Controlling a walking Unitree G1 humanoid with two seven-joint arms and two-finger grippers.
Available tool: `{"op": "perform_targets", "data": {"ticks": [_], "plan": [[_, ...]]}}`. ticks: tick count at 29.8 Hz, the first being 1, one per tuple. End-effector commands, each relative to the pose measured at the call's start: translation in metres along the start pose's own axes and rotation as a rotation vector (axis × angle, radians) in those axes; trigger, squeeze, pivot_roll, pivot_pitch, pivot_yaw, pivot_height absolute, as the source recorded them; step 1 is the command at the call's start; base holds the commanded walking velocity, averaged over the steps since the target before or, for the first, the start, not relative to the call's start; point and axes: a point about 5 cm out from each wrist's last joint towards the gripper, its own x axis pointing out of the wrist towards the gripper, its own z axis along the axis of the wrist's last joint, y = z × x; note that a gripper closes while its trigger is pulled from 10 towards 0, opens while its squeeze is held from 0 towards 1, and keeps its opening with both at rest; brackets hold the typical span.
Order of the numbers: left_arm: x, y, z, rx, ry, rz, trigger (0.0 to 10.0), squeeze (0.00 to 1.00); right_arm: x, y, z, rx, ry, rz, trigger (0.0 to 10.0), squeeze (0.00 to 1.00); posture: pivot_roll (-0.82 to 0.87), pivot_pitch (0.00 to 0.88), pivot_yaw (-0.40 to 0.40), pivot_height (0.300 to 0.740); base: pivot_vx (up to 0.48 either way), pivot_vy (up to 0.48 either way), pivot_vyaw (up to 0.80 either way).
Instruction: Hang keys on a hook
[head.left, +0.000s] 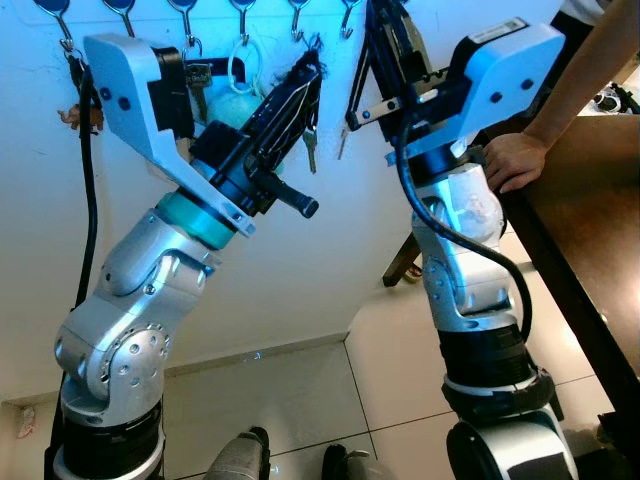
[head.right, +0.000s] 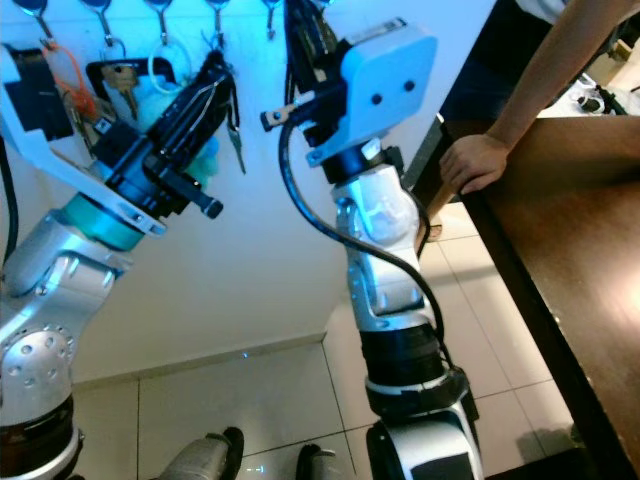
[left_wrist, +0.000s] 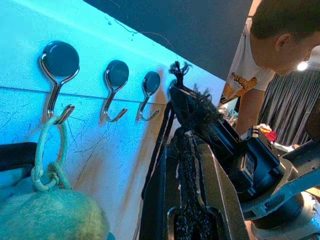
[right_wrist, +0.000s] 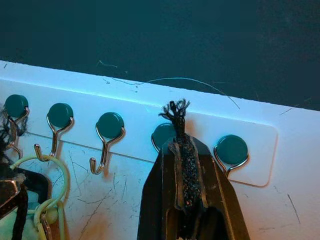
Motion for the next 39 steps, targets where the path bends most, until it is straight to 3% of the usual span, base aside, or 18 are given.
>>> {"op": "perform_targets", "data": {"ticks": [1,12,27,35,39], "plan": [[0.0,-0.004,0.0,-0.005,-0.01,-0.018,10.0,0.0,-0.001,-0.001,-0.002,-0.014,0.018,0.01,10.0,0.0,0.14,0.099,0.04,0.74,0.0,0.0,0.0],[0.001,-0.004,0.001,-0.003,-0.014,-0.02,10.0,0.0,0.013,0.019,0.002,0.017,-0.029,0.088,10.0,0.0,0.15,0.097,0.036,0.74,0.0,0.0,0.0],[0.001,-0.004,0.001,-0.002,-0.014,-0.018,10.0,0.0,0.013,0.034,-0.002,0.024,-0.018,0.147,10.0,0.0,0.15,0.097,0.036,0.74,0.0,0.0,0.0],[0.0,-0.004,0.001,-0.001,-0.012,-0.016,10.0,0.0,0.002,0.029,-0.015,0.002,0.051,0.112,10.0,0.0,0.15,0.098,0.037,0.74,0.0,0.0,0.0],[-0.001,-0.003,0.0,0.0,-0.007,-0.01,10.0,0.0,-0.01,0.014,-0.034,-0.028,0.156,0.007,10.0,0.0,0.15,0.099,0.037,0.74,0.0,0.0,0.0]]}}
